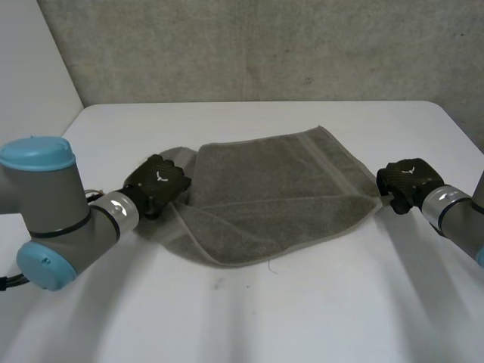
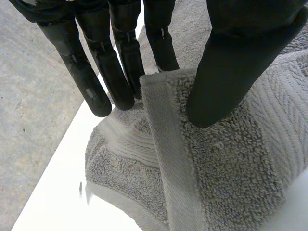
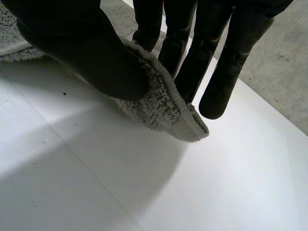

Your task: Fold the towel.

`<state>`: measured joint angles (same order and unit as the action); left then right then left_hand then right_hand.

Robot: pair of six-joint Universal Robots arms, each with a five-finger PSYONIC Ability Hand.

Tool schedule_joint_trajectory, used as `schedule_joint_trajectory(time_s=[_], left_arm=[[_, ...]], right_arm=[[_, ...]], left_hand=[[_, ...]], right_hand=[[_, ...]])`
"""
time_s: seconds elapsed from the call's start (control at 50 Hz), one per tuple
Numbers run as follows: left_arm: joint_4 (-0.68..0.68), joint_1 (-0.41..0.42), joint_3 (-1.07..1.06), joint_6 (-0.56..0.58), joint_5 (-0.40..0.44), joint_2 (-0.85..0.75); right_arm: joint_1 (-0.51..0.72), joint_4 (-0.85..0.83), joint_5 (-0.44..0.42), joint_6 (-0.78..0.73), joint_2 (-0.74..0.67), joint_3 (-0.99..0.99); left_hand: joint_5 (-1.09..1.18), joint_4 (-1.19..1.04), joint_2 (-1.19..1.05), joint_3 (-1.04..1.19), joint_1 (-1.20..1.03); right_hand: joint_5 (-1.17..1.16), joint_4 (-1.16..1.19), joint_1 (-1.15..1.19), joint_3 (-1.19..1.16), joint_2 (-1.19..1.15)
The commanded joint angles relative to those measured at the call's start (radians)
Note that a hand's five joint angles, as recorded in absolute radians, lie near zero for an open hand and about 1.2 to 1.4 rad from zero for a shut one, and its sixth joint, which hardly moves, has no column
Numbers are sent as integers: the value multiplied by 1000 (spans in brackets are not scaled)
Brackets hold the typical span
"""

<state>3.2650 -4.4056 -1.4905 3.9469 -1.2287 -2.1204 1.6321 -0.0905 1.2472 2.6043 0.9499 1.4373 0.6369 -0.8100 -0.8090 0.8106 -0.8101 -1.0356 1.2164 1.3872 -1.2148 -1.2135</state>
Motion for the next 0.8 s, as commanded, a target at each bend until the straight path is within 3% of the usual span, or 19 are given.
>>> schedule_joint_trajectory(time_s=[0.02,0.18,0.2,0.22,0.26,0.46,0.56,0.66,0.8], left_arm=[[28,0,-16,0,0,-6],[45,-1,-22,0,0,-10],[45,-1,-24,0,0,-9],[45,-3,-28,0,0,-4],[48,-6,-36,0,0,3],[76,-8,-99,-17,1,125],[71,-26,-129,-87,-2,244],[56,-101,-154,-219,-3,451],[-20,-173,-183,-362,6,652]], right_arm=[[0,0,0,0,0,0],[0,0,0,-1,0,0],[0,0,0,-1,0,0],[0,0,0,-1,0,0],[0,0,1,-1,0,0],[-2,21,8,-4,15,-21],[-6,158,5,-64,85,-51],[-11,374,5,-144,223,-112],[-15,529,-5,-170,361,-153]], left_hand=[[118,-120,-121,119,-120],[227,-228,-230,228,-228],[285,-287,-288,286,-287],[483,-485,-486,484,-485],[584,-585,-586,585,-585],[585,-586,-587,586,-586],[585,-586,-587,586,-586],[585,-586,-587,586,-586],[585,-586,-587,586,-586]], right_hand=[[-186,180,9,-182,-183],[-186,180,9,-182,-183],[-186,180,9,-182,-183],[-186,180,9,-182,-183],[-186,180,9,-182,-183],[-186,180,9,-182,-183],[-186,180,9,-182,-183],[-186,180,9,-182,-183],[-186,180,9,-182,-183]])
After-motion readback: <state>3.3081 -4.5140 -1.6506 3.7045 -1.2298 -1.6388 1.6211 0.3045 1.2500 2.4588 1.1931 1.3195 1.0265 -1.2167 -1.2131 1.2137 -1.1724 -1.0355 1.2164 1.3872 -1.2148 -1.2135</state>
